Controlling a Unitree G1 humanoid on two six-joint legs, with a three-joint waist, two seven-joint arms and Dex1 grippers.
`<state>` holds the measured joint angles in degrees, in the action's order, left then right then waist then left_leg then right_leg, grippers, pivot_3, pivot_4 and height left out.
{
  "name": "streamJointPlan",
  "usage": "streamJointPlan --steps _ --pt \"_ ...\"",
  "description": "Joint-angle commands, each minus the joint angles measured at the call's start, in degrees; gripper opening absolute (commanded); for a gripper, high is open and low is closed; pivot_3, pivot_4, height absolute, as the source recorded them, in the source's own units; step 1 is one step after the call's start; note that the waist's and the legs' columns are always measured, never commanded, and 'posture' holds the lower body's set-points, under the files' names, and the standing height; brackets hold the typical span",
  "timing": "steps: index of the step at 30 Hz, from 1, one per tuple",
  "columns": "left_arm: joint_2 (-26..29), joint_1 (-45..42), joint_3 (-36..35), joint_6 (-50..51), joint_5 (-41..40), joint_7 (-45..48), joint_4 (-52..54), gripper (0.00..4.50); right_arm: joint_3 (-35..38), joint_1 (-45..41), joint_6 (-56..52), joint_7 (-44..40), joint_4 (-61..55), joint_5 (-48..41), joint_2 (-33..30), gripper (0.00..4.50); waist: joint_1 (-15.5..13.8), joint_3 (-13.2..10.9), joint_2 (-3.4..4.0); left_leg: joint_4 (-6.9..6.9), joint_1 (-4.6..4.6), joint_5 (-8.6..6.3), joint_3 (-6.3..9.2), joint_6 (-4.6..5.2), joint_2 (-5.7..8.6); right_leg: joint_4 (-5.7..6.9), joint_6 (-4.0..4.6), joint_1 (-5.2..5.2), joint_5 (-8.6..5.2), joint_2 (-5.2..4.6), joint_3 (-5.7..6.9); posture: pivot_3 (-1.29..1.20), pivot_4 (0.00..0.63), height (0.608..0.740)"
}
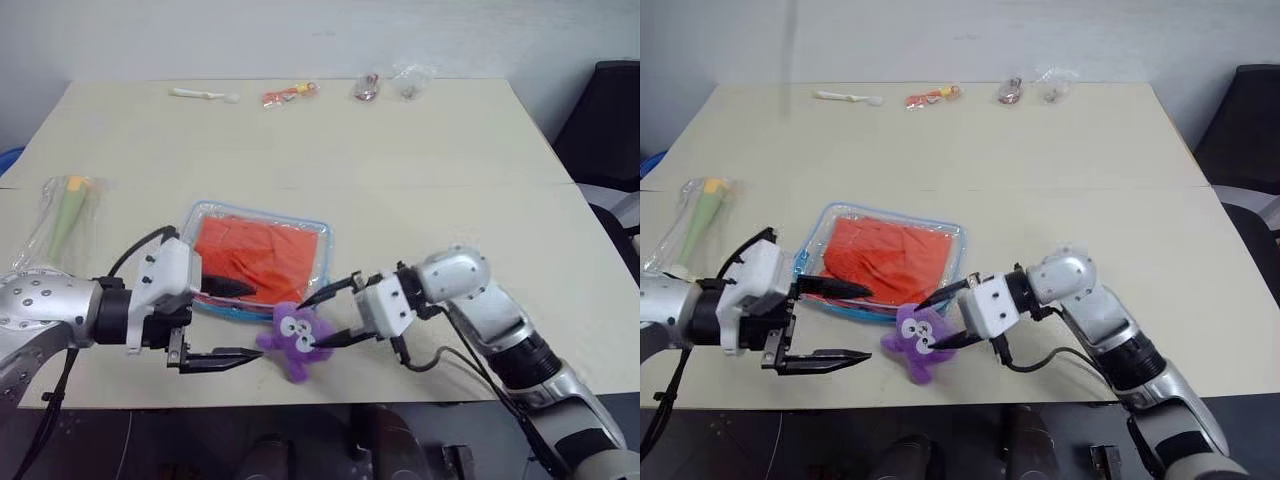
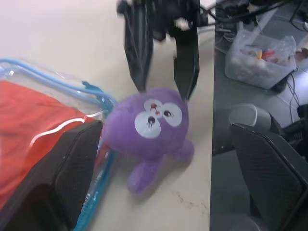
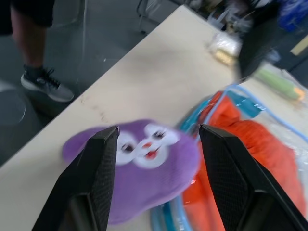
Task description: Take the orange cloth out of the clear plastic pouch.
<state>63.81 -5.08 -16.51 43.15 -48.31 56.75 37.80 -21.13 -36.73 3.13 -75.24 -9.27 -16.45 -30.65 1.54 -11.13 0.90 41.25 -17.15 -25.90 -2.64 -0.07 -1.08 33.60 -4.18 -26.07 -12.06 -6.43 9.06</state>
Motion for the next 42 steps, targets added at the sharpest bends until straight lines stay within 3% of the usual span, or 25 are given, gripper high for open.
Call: streamJointPlan --steps 1,4,8,14,18,19,37,40,42 --pt "-0.86 -0.53 2.15 -2.30 2.13 0.59 0.46 4.50 4.74 -2.02 -8.64 1.92 -4.04 -5.70 -1.02 2.75 -0.07 0.00 0.00 0.00 0.00 0.00 0.00 0.00 0.00 0.00 0.00 0.00 0.00 0.00 0.00 0.00 0.150 0.740" --pt "-1.52 -1.51 4.16 -3.08 3.44 0.70 -0.29 4.50 5.82 -1.17 -12.03 2.51 -4.90 -6.88 -1.39 2.75 -0.13 0.00 -0.01 -0.02 0.00 0.00 0.01 0.00 0.01 0.00 0.00 0.01 0.00 0.00 0.01 0.00 0.150 0.740" --pt "-2.36 -3.14 5.83 -2.83 3.76 0.56 -1.20 4.50 5.20 -1.20 -6.64 4.00 -1.55 -1.01 -0.90 2.75 -0.06 0.00 -0.01 -0.03 -0.02 0.00 -0.04 0.01 0.03 0.01 0.00 -0.03 0.00 -0.01 -0.01 0.00 0.150 0.740" --pt "-3.57 -4.03 7.24 -2.80 4.90 -0.11 -1.95 4.50 1.23 -4.41 16.47 7.38 16.32 13.59 1.43 2.75 0.17 0.00 -0.01 -0.06 0.07 0.00 -0.14 0.00 0.03 0.07 0.00 -0.05 0.00 0.00 -0.06 0.00 0.150 0.740" --pt "-3.63 -3.60 6.52 -2.40 4.75 -0.45 -1.61 4.50 -0.72 -4.66 26.31 8.10 23.01 17.62 2.55 1.83 0.21 0.00 -0.01 -0.05 -0.08 0.01 -0.22 0.01 0.02 0.11 0.01 -0.27 -0.01 -0.02 -0.07 0.00 0.150 0.740" --pt "-3.63 -3.55 6.45 -2.35 4.70 -0.51 -1.53 4.50 -0.98 -4.71 27.72 8.24 23.81 18.08 2.64 1.83 0.17 0.00 -0.01 -0.04 -0.10 0.01 -0.22 0.01 0.02 0.13 0.01 -0.29 -0.01 -0.03 -0.07 0.00 0.150 0.740" --pt "-4.07 -5.61 7.48 -2.31 5.20 -1.13 -2.52 4.50 -3.13 -6.33 36.29 11.47 29.50 21.62 5.92 1.83 0.18 0.01 -0.01 0.01 -0.11 0.01 -0.20 0.01 0.01 0.17 0.01 -0.29 -0.01 -0.05 -0.09 0.00 0.150 0.740" --pt "-4.22 -5.72 7.58 -2.20 5.29 -1.26 -2.46 4.50 -3.45 -6.49 36.95 11.47 30.60 21.78 6.18 1.28 0.19 0.00 -0.01 0.01 -0.11 0.01 -0.20 0.00 0.00 0.18 0.01 -0.30 -0.01 -0.04 -0.09 0.00 0.150 0.740" --pt "-4.28 -5.64 7.68 -2.28 5.49 -1.22 -2.58 4.50 -3.50 -6.43 37.47 11.26 30.91 21.68 6.01 0.61 0.13 0.01 -0.01 0.01 -0.11 0.01 -0.20 0.01 0.01 0.18 0.01 -0.29 -0.01 -0.05 -0.09 0.00 0.150 0.740"
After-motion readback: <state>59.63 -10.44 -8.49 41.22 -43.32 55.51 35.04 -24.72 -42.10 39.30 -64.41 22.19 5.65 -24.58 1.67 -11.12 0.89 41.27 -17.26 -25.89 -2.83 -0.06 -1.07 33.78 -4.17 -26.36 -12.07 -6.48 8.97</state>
